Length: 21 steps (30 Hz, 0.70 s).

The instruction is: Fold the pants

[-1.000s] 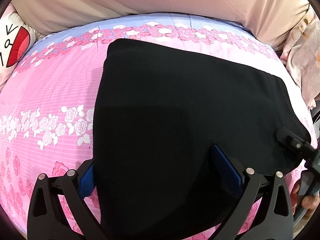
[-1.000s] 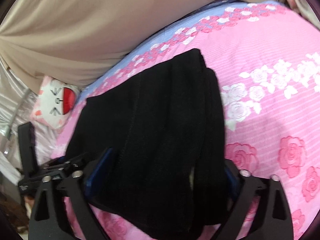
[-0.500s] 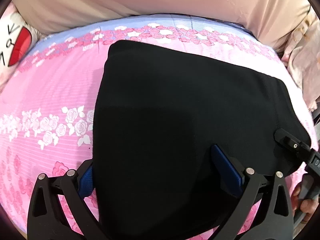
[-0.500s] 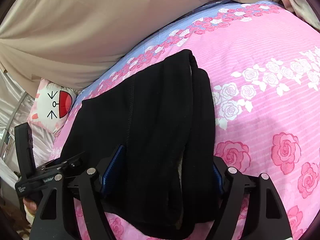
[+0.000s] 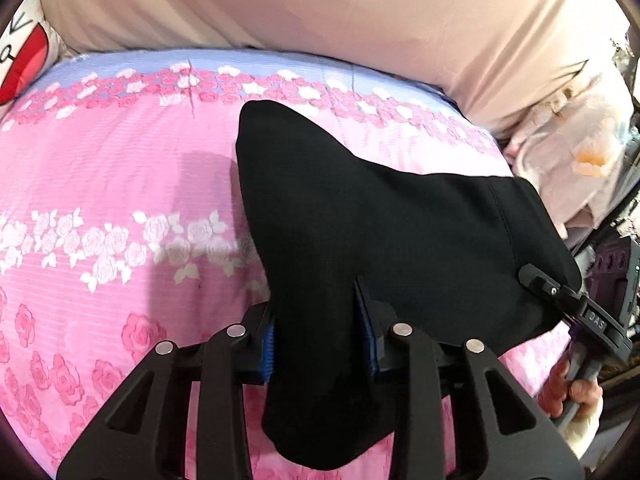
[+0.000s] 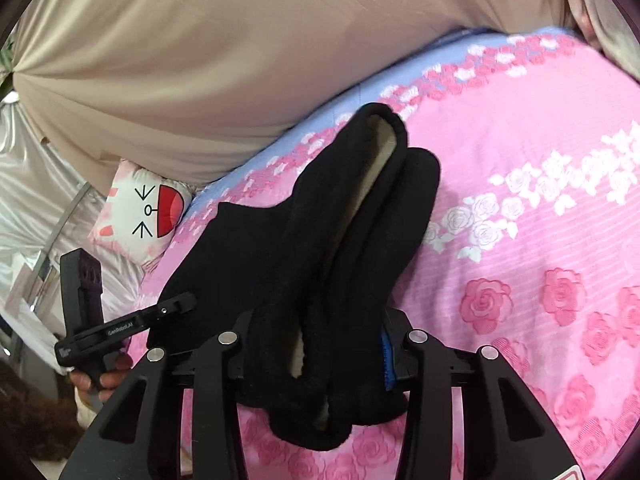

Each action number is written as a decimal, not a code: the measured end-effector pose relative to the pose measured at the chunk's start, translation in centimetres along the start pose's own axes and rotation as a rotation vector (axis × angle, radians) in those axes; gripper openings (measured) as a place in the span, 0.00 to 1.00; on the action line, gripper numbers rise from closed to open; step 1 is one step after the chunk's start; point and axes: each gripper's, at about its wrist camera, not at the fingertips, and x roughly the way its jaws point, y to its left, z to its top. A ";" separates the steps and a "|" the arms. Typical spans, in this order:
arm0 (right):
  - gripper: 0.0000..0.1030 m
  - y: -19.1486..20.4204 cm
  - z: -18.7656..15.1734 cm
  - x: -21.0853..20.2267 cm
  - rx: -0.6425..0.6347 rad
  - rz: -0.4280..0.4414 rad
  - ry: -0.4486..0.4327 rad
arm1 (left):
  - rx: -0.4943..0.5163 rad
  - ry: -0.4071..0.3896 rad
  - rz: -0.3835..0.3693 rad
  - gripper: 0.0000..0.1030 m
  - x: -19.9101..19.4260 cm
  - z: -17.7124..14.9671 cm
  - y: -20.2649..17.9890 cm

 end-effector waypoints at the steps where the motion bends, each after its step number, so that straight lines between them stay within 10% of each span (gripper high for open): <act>1: 0.54 -0.3 -0.3 0.3 -0.009 -0.028 0.016 | 0.003 0.027 0.013 0.41 0.8 -0.4 0.2; 4: 0.67 -2.6 -1.3 2.0 0.035 -0.127 0.120 | -0.011 0.038 0.071 0.64 2.4 -1.2 0.6; 7: 0.78 -4.5 -2.3 1.4 0.135 -0.032 0.116 | -0.042 0.045 0.082 0.96 2.7 -1.5 1.2; 15: 0.83 -4.1 -2.7 2.2 0.113 0.022 0.056 | -0.063 0.061 0.006 0.95 5.8 -0.8 0.4; 18: 0.50 -3.4 -2.2 3.4 0.096 -0.028 0.041 | -0.068 0.033 0.047 0.76 5.7 -0.5 -0.1; 21: 0.41 -2.5 -1.8 3.0 0.068 -0.022 0.009 | -0.077 -0.006 0.006 0.37 3.6 0.0 0.5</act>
